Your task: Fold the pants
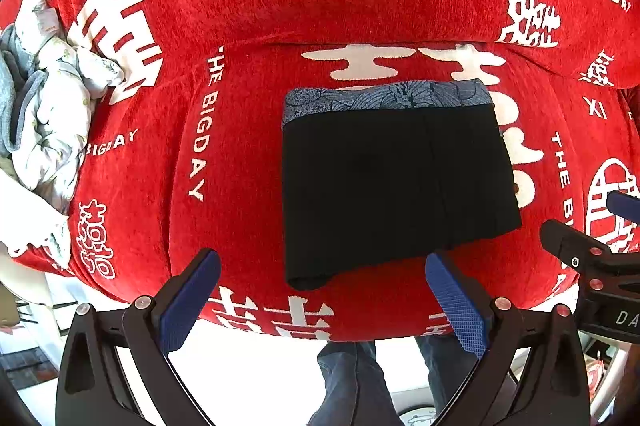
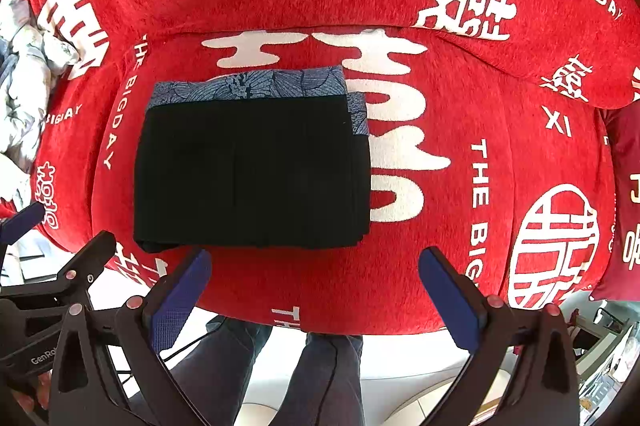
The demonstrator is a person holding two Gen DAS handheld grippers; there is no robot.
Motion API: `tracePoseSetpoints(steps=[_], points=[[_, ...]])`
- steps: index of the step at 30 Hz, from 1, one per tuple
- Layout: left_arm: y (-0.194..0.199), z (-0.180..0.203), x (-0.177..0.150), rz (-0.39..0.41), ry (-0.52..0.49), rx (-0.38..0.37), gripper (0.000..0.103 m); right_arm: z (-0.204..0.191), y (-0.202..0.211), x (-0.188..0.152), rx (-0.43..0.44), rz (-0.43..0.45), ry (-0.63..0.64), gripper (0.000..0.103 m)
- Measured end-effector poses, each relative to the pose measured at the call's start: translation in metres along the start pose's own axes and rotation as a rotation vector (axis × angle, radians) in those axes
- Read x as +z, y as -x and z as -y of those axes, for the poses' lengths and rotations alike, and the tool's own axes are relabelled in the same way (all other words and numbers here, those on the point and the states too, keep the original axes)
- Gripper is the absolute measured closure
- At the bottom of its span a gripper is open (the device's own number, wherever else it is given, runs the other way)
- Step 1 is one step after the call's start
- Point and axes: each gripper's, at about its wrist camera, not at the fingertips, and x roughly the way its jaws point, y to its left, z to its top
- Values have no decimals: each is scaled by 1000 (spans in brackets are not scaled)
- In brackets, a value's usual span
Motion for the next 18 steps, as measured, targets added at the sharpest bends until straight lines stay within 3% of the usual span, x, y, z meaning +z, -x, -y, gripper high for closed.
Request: tracePoseSetpoints(steps=[18], points=[[2,2,-2,12,-4,1,0,-1,-2,-2,6,0,0,0]])
